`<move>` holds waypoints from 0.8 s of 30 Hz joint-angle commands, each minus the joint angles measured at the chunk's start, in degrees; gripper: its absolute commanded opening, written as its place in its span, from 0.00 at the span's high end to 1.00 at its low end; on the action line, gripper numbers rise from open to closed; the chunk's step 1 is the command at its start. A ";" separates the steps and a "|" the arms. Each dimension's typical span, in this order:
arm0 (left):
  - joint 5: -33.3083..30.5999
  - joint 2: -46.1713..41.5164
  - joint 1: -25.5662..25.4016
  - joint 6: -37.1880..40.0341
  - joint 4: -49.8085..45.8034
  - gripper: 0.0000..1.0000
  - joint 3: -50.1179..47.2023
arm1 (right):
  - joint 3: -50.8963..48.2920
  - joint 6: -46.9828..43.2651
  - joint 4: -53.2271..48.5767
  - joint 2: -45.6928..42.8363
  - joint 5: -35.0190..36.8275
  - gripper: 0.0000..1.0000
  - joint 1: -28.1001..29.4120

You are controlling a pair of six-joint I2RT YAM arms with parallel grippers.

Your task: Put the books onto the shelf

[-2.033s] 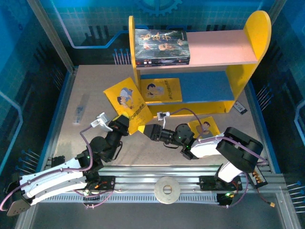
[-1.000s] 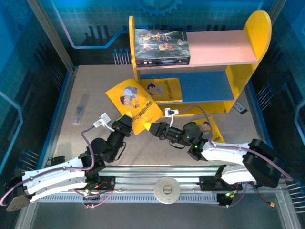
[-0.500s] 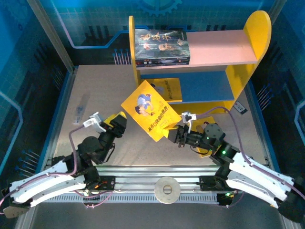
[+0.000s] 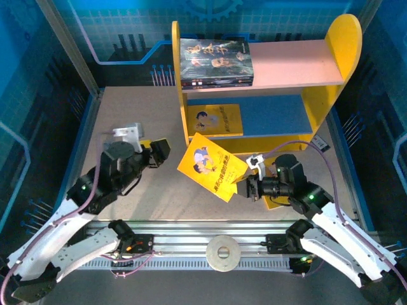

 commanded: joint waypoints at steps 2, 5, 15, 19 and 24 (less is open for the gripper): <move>23.69 5.00 8.07 7.85 -3.67 0.33 1.02 | 5.64 -6.02 -0.94 0.95 -6.82 0.90 -1.25; 36.25 8.15 13.27 7.29 -0.41 0.33 -0.77 | 7.65 -8.12 -2.83 1.88 -8.29 0.90 -2.22; 54.75 11.53 14.90 7.03 7.97 0.30 -4.60 | 10.97 -9.94 -3.43 4.48 -14.77 0.90 -5.63; 57.04 10.87 14.87 7.76 8.08 0.30 -5.28 | 11.24 -9.69 -2.08 5.29 -17.22 0.90 -6.60; 58.21 10.72 14.89 8.14 8.32 0.34 -6.01 | 12.03 -10.45 -2.05 6.77 -19.09 0.90 -7.32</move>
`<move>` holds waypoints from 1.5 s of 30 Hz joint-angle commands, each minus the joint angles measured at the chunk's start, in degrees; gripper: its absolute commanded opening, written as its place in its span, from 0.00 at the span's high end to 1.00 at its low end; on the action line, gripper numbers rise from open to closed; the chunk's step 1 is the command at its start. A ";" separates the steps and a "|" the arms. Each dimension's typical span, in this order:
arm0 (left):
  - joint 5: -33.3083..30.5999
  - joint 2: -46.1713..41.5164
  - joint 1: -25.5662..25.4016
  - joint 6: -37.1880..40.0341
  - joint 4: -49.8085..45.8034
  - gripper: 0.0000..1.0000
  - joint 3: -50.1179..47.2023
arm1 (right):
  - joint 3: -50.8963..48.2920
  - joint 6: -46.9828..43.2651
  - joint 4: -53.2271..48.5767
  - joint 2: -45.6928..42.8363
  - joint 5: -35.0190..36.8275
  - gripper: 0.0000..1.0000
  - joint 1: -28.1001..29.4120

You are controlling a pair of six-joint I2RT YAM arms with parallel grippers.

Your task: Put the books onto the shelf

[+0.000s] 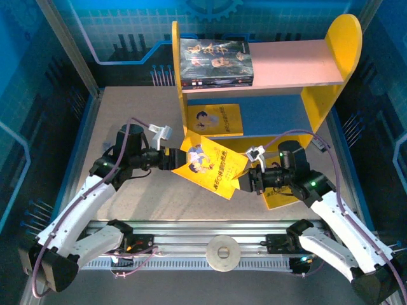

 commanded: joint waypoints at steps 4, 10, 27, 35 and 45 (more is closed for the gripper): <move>5.77 -0.05 -0.36 1.34 1.55 0.34 -0.95 | 4.24 -2.70 3.60 0.70 -6.53 0.90 -1.02; 5.77 0.35 -0.36 1.34 1.84 0.29 -1.07 | 4.34 -2.44 4.44 0.69 -8.97 0.90 -2.39; 8.36 -0.83 -0.32 -1.26 7.47 0.64 -3.73 | 0.26 -0.99 6.36 4.45 -11.67 0.89 -7.75; 7.94 -0.51 -0.36 -2.83 9.71 0.85 -4.82 | -0.26 -0.55 5.19 6.15 -9.79 0.84 -8.72; 8.52 -0.42 -0.36 -14.67 25.33 1.00 -10.70 | -7.89 13.15 19.70 3.23 -4.32 0.65 -8.70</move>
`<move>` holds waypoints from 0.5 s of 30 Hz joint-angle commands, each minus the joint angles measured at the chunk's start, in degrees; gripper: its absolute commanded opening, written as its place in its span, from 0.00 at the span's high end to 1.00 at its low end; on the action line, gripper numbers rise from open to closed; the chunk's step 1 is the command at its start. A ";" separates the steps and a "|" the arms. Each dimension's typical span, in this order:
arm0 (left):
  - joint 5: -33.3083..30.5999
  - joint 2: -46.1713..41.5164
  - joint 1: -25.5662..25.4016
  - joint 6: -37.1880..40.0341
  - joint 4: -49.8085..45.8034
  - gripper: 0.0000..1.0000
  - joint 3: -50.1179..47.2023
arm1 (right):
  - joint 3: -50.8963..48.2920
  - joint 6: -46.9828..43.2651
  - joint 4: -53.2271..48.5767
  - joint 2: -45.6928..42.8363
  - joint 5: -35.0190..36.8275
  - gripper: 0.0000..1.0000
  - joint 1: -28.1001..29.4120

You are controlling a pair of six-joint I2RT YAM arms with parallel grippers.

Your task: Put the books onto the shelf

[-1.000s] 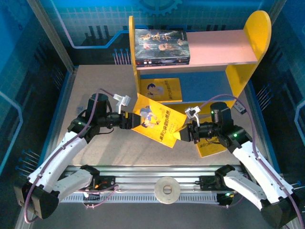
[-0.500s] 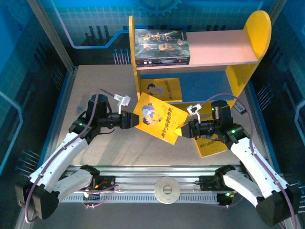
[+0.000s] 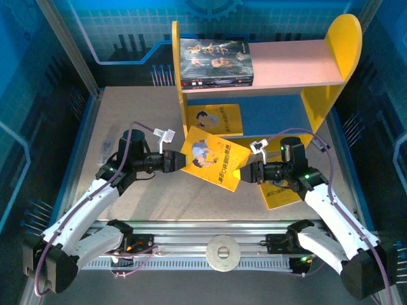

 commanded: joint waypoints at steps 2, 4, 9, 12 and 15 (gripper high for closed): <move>-0.71 -0.37 -0.26 -7.17 11.76 1.00 -2.73 | -3.62 8.19 10.78 -2.96 2.90 0.58 -0.07; -2.18 -0.83 -0.28 -8.34 13.35 1.00 -3.06 | -5.63 10.13 11.95 -4.11 5.42 0.53 -0.16; -5.37 -1.82 -0.43 -10.95 16.08 1.00 -3.41 | -10.16 15.07 16.11 -6.10 8.88 0.37 -0.25; -6.58 -1.87 -0.57 -11.74 17.31 1.00 -3.77 | -12.60 18.22 20.29 -6.14 8.69 0.30 -0.25; -6.77 -1.52 -0.83 -12.65 19.30 1.00 -4.32 | -13.87 19.94 22.56 -6.04 8.89 0.24 -0.16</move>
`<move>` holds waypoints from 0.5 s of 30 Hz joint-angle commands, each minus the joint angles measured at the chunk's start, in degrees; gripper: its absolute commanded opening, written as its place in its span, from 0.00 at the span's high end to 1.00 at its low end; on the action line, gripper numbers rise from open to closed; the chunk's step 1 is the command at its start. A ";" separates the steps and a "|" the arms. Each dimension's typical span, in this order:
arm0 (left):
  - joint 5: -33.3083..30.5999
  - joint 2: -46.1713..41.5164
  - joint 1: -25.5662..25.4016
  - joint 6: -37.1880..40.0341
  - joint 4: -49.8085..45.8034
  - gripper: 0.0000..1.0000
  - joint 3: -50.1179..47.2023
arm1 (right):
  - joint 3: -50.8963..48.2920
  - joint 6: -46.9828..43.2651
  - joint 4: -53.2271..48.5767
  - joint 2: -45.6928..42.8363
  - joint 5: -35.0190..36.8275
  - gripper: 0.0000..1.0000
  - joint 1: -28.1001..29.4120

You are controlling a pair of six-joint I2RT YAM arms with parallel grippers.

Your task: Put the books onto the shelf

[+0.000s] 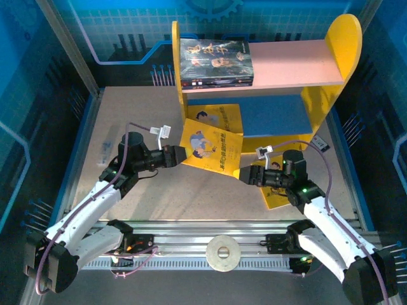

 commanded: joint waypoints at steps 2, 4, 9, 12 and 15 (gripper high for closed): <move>-0.75 -1.04 -0.60 -2.75 8.38 1.00 -0.83 | -1.34 4.15 6.93 -0.40 1.02 0.22 -0.22; -0.96 -0.65 -0.99 -3.14 9.53 1.00 -1.03 | -1.30 4.59 7.77 -0.14 1.01 0.22 -0.18; -2.22 0.23 -3.00 -2.99 11.73 1.00 -1.23 | -0.74 5.77 10.92 1.38 0.64 0.26 -0.18; -3.61 0.62 -4.31 -2.13 11.49 1.00 -0.98 | -0.60 6.54 12.92 2.31 0.41 0.33 -0.18; -4.53 1.35 -5.41 -1.59 11.37 1.00 -0.63 | -0.34 7.01 13.11 2.67 0.72 0.44 -0.19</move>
